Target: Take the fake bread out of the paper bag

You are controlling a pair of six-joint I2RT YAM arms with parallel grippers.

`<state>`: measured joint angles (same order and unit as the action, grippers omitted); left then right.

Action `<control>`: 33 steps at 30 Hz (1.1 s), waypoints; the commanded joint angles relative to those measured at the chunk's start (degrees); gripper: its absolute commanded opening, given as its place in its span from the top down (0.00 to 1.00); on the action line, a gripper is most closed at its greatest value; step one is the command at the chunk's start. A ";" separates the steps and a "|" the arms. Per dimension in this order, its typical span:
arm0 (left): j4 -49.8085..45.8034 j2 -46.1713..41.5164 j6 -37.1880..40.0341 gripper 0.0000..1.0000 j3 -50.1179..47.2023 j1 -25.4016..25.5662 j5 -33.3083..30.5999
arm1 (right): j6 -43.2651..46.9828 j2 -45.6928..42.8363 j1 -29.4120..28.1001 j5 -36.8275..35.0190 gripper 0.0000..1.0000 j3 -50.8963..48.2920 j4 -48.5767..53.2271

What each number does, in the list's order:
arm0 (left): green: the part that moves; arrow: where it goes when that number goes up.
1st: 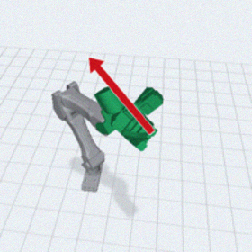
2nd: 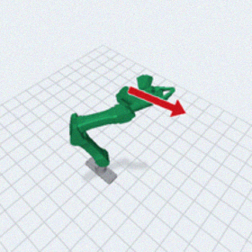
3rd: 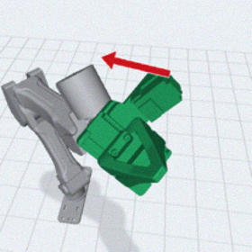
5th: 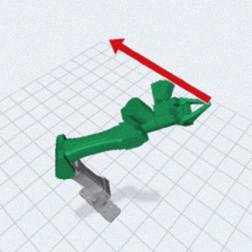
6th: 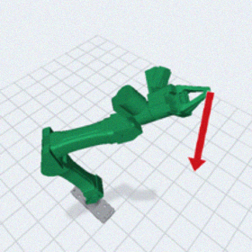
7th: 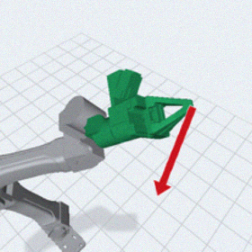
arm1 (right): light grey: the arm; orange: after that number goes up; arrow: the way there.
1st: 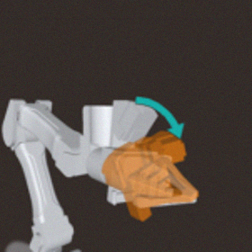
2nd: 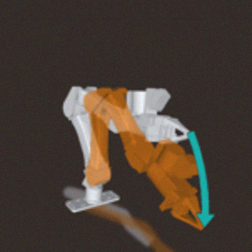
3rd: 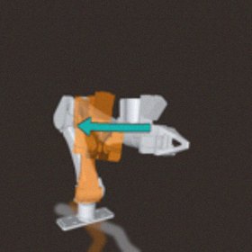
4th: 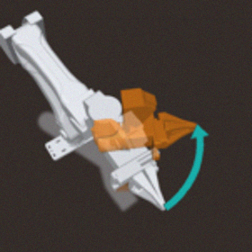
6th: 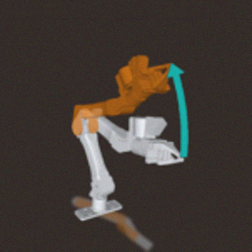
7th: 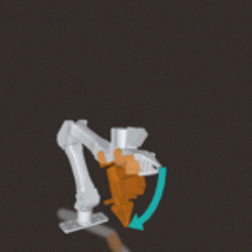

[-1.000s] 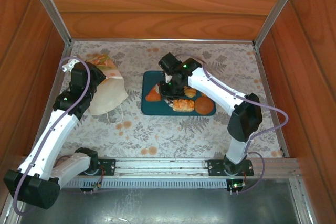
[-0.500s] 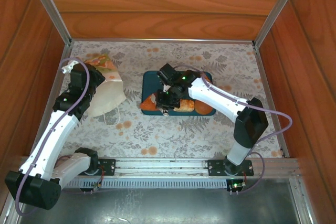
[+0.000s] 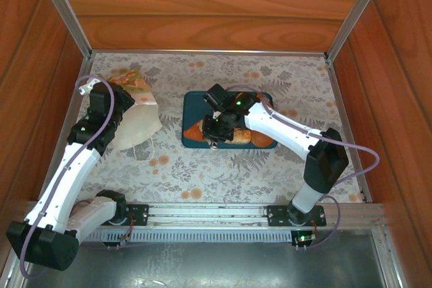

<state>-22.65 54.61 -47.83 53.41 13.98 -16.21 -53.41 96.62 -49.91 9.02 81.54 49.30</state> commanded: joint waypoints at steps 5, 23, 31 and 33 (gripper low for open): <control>0.90 -0.48 -0.33 1.00 -0.61 -0.44 0.39 | 5.85 3.73 -0.98 1.08 0.72 4.60 6.27; 0.87 -0.03 -0.94 1.00 -0.09 -0.44 1.42 | 12.25 3.95 -1.07 2.29 0.72 6.26 11.34; 0.94 -0.03 -0.92 1.00 0.31 -0.44 1.86 | 10.99 3.49 -0.98 -1.82 0.61 7.13 11.01; 0.94 -0.11 -0.77 1.00 0.46 -0.40 1.91 | 11.37 3.20 -0.98 -1.21 0.59 7.24 10.61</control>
<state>-22.63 54.63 -48.45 53.39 13.87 -14.68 -42.04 100.33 -50.65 8.73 87.39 58.98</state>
